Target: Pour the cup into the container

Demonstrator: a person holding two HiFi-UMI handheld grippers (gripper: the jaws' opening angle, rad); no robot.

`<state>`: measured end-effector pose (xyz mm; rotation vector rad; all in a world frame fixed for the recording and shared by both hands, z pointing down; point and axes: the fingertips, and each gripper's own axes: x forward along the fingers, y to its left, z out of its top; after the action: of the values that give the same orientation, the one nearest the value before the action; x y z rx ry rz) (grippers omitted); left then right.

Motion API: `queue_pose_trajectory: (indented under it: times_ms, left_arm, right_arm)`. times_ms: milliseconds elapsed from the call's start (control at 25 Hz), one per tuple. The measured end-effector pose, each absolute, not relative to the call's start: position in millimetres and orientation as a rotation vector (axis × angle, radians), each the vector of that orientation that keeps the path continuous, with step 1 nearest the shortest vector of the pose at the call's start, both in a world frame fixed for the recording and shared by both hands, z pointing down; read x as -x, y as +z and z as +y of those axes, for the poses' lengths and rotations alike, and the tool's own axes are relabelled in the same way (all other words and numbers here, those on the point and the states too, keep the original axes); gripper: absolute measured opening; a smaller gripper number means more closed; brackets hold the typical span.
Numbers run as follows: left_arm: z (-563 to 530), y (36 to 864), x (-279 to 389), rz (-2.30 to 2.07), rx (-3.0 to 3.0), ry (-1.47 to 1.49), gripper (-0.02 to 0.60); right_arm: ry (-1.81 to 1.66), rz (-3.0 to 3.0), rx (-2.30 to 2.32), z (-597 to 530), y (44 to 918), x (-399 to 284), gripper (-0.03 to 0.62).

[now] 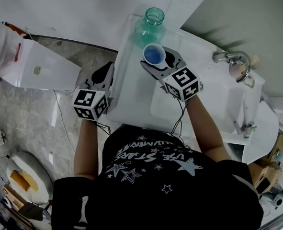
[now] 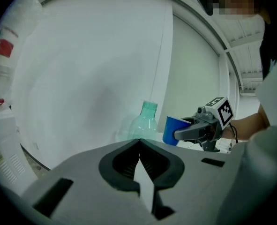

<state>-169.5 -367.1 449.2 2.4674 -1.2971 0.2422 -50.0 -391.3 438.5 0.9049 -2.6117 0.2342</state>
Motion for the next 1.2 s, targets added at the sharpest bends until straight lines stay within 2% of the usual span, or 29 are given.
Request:
queue_pose_trajectory:
  times_ms: [680, 1200]
  left_arm:
    - [-405, 387, 146, -1.276, -2.600, 0.200, 0.011]
    - [-446, 370, 150, -1.259, -2.640, 0.180, 0.011]
  right_arm:
    - [0.236, -2.540, -1.091, -437, 358, -8, 0.290]
    - [0.102, -2.330, -1.135, -508, 347, -25, 0.290]
